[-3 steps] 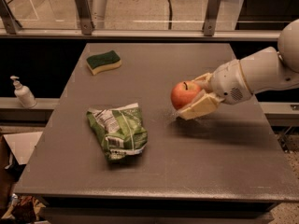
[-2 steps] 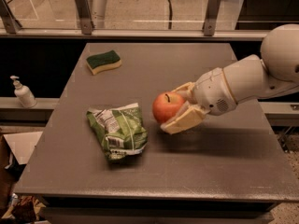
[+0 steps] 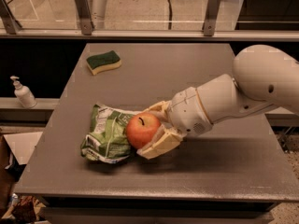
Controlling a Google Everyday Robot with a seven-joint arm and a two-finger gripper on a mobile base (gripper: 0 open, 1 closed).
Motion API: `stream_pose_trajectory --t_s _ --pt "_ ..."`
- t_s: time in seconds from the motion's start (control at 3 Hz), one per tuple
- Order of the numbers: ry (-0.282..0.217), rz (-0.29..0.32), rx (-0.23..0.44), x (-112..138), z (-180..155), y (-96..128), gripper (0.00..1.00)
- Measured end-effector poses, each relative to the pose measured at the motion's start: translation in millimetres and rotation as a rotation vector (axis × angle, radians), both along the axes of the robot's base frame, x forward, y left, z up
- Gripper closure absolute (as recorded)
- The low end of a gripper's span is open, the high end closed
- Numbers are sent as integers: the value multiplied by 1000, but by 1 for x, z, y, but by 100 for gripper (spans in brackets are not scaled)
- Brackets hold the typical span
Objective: Move apple near green jalapeno chip bag
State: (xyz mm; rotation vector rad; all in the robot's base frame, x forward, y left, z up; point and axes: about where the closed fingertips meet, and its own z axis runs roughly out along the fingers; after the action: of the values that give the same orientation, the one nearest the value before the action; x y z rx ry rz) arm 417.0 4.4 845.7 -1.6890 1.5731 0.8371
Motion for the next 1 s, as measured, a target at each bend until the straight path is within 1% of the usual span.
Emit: stream_pose_trajectory --t_s 0.33,0.67,1.0 --pt "-46 31 -12 -5 -13 8 100" --pt "-90 42 -35 -2 -25 10 100" --pt "-118 42 -60 3 -33 9 100"
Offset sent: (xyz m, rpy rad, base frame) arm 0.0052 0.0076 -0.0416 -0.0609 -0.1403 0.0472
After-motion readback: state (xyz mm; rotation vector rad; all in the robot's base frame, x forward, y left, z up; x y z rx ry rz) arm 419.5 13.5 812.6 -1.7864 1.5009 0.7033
